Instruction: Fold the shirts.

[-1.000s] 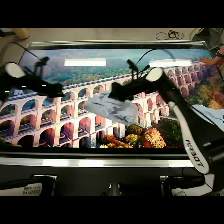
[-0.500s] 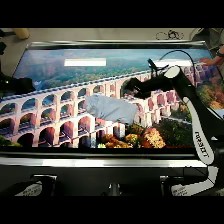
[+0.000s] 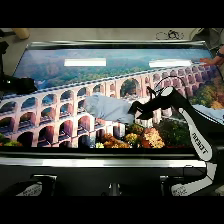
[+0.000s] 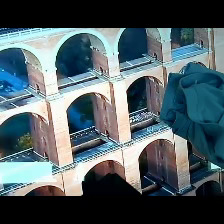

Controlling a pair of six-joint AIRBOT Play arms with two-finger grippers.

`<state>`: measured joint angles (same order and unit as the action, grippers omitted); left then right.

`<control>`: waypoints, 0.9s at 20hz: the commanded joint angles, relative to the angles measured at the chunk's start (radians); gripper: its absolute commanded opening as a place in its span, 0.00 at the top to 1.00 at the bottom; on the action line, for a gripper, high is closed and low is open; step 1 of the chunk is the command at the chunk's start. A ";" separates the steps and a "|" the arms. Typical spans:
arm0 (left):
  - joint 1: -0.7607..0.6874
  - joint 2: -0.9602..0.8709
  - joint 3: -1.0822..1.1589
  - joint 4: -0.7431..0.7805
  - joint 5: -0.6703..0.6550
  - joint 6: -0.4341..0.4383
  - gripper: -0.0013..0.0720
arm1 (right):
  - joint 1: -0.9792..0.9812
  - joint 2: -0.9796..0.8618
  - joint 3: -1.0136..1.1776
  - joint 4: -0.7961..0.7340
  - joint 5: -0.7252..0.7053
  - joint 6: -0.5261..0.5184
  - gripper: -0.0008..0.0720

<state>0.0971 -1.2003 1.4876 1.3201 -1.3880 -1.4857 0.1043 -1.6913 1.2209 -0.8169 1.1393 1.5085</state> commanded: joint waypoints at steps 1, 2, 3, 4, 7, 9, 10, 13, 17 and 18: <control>-0.010 0.001 0.000 0.000 0.001 -0.008 0.95 | 0.056 -0.052 -0.023 0.177 -0.099 -0.040 0.28; -0.009 0.001 0.000 0.000 0.001 -0.008 0.95 | 0.055 -0.055 -0.012 0.211 -0.099 -0.066 0.79; -0.009 0.001 0.000 0.001 0.002 -0.008 0.95 | 0.040 -0.052 0.011 0.235 -0.089 -0.074 0.97; -0.009 0.001 0.000 0.001 0.002 -0.008 0.95 | 0.014 -0.043 0.053 0.268 -0.050 -0.121 0.97; -0.009 0.001 -0.002 0.001 0.027 -0.007 0.95 | -0.141 0.020 0.278 0.297 0.137 -0.120 0.97; -0.009 -0.004 -0.002 0.001 0.055 -0.008 0.95 | -0.279 0.072 0.416 0.289 0.219 -0.030 0.97; -0.009 -0.008 -0.002 0.000 0.062 -0.008 0.95 | -0.350 0.091 0.466 0.269 0.249 -0.004 0.97; -0.009 -0.022 -0.003 0.000 0.069 -0.008 0.95 | -0.581 0.116 0.538 0.196 0.345 0.057 0.97; -0.010 -0.023 -0.003 -0.004 0.068 -0.008 0.95 | -0.859 0.115 0.540 0.135 0.364 0.061 0.97; -0.010 -0.023 -0.003 -0.005 0.068 -0.008 0.95 | -0.917 0.115 0.540 0.134 0.351 0.062 0.97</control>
<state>0.0883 -1.2209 1.4849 1.3193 -1.3243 -1.4933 -0.6338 -1.5826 1.7409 -0.6449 1.4719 1.5551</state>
